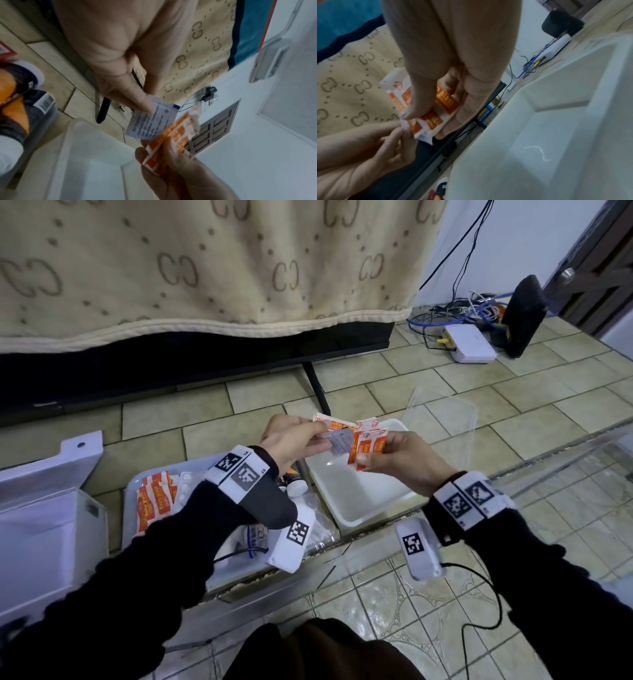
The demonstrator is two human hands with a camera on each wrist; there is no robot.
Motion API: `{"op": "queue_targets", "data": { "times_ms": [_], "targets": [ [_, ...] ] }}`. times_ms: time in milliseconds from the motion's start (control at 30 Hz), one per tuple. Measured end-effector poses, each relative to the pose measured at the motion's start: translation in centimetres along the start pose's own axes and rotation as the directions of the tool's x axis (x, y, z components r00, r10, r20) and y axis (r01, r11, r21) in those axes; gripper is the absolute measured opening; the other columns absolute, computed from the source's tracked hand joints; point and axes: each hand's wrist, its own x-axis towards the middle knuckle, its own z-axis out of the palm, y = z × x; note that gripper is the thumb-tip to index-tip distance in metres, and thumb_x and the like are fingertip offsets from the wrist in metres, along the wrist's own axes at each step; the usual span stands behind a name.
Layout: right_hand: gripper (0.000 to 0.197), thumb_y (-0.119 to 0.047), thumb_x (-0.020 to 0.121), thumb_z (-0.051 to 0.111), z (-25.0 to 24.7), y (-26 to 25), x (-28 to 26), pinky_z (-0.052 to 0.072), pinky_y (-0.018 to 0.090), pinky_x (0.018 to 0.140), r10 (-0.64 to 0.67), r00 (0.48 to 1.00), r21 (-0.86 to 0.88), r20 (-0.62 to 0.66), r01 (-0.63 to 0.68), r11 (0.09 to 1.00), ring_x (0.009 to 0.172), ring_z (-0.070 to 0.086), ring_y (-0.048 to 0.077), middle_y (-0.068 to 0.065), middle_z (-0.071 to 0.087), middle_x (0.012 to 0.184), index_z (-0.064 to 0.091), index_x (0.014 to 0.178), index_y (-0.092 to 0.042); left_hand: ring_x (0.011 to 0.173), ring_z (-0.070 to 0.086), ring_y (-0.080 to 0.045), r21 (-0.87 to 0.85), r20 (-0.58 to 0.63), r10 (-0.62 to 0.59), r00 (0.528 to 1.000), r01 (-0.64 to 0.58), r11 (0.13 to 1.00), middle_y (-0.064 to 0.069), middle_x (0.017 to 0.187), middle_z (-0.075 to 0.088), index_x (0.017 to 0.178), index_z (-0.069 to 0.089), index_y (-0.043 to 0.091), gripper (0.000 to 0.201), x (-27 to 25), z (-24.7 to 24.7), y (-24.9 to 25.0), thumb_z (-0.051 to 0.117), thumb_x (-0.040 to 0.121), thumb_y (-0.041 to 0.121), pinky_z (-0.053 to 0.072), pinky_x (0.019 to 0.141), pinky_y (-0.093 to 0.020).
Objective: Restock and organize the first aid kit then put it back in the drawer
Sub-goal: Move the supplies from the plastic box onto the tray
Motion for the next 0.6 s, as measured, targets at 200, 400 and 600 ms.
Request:
{"op": "queue_targets", "data": {
  "times_ms": [200, 400, 600],
  "targets": [
    [0.015, -0.002, 0.076, 0.070, 4.0, -1.4, 2.1, 0.056, 0.022, 0.064, -0.059, 0.996, 0.085, -0.067, 0.065, 0.994, 0.066, 0.068, 0.009, -0.003, 0.073, 0.072, 0.067, 0.089, -0.009, 0.052, 0.064, -0.008, -0.054, -0.024, 0.034, 0.999, -0.036, 0.998, -0.017, 0.089, 0.066, 0.103, 0.058, -0.003, 0.018, -2.8, -4.0, 0.3, 0.057, 0.092, 0.011, 0.056, 0.054, -0.017],
    [0.020, -0.002, 0.073, 0.074, 10.5, -3.5, 4.6, 0.058, 0.026, 0.060, 0.011, 0.998, 0.063, 0.057, -0.015, 0.998, 0.063, 0.070, 0.013, 0.001, 0.073, 0.070, 0.059, 0.085, -0.010, 0.060, 0.063, -0.014, 0.060, -0.194, 0.079, 0.978, -0.069, 0.996, -0.009, 0.084, 0.070, 0.071, 0.052, 0.014, 0.020, -5.9, -11.8, -0.3, 0.064, 0.087, 0.018, 0.053, 0.047, -0.020],
    [0.015, -0.008, 0.076, 0.073, 17.9, -3.9, 7.0, 0.058, 0.036, 0.078, 0.089, 0.988, -0.199, 0.130, -0.062, 0.978, 0.079, 0.069, 0.020, 0.008, 0.072, 0.092, 0.067, 0.090, -0.006, 0.067, 0.065, -0.017, 0.285, -0.538, 0.136, 0.832, 0.028, 0.958, -0.008, 0.082, 0.071, 0.072, 0.058, 0.018, 0.015, -7.4, -20.0, -3.0, 0.065, 0.086, 0.017, 0.057, 0.071, -0.033]
  ]
}}
